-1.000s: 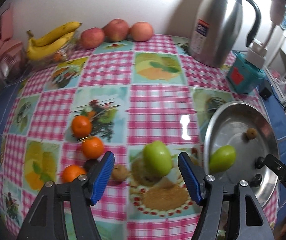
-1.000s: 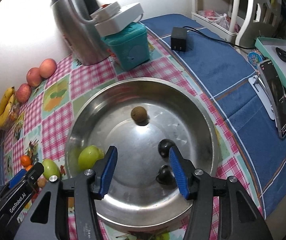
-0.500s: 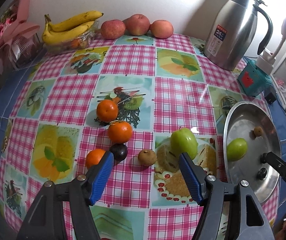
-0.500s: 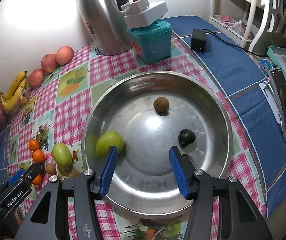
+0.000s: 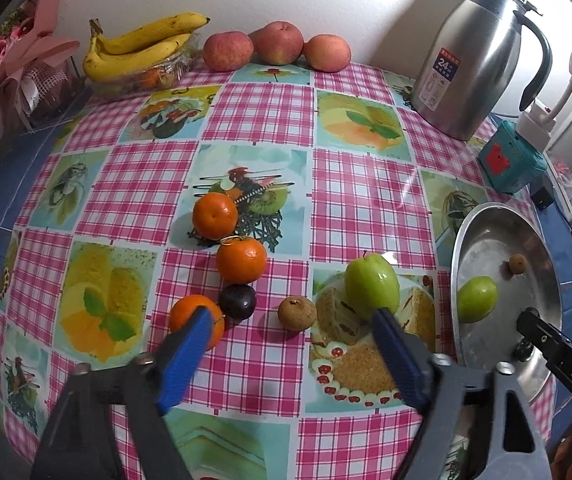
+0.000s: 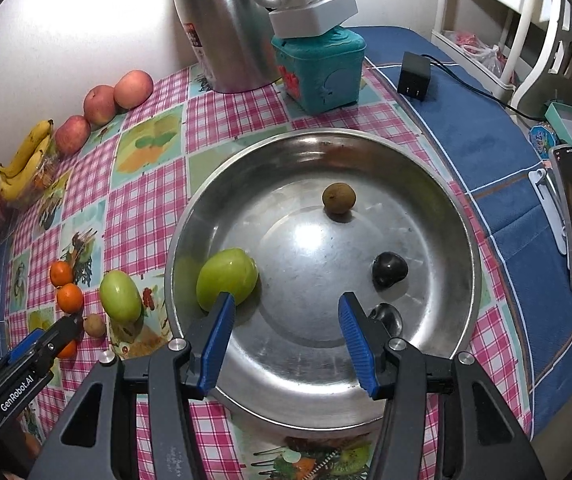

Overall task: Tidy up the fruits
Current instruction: 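Move both open tools back from the basin to the fruit row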

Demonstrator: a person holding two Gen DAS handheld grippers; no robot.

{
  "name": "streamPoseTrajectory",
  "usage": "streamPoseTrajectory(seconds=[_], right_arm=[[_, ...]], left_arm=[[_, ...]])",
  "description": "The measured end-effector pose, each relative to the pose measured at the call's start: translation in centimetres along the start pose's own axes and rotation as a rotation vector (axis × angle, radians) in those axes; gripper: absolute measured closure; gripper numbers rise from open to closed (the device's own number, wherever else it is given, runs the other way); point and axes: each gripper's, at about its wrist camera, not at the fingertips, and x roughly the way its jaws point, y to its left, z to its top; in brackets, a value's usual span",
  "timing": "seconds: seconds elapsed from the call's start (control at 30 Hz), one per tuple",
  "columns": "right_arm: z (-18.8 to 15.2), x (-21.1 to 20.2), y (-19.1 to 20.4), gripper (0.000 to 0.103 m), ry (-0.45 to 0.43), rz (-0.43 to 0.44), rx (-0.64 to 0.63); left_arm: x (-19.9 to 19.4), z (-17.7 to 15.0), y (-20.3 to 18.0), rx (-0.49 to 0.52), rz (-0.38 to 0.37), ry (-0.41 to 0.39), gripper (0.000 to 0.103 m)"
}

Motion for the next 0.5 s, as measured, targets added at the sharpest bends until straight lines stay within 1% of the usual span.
streamPoseTrajectory(seconds=[0.03,0.1,0.2,0.3,0.5], right_arm=[[-0.02,0.08,0.09,0.046,0.001,-0.004,-0.005],[-0.03,0.17,0.2,0.032,-0.004,-0.017,-0.012],[-0.01,0.07,0.22,0.031,-0.013,-0.015,-0.017],[0.0,0.05,0.13,0.031,-0.016,-0.017,-0.013],[0.03,0.09,-0.04,0.031,-0.014,-0.019,-0.004]], left_arm=[[0.04,0.0,0.02,-0.002,0.002,-0.002,0.01],[0.14,0.02,0.06,-0.005,0.01,-0.005,0.007],[0.33,0.0,0.19,-0.009,0.019,-0.002,0.005],[0.43,0.01,0.37,-0.016,0.025,0.0,0.001],[0.47,-0.02,0.36,-0.017,0.032,-0.01,0.0]])
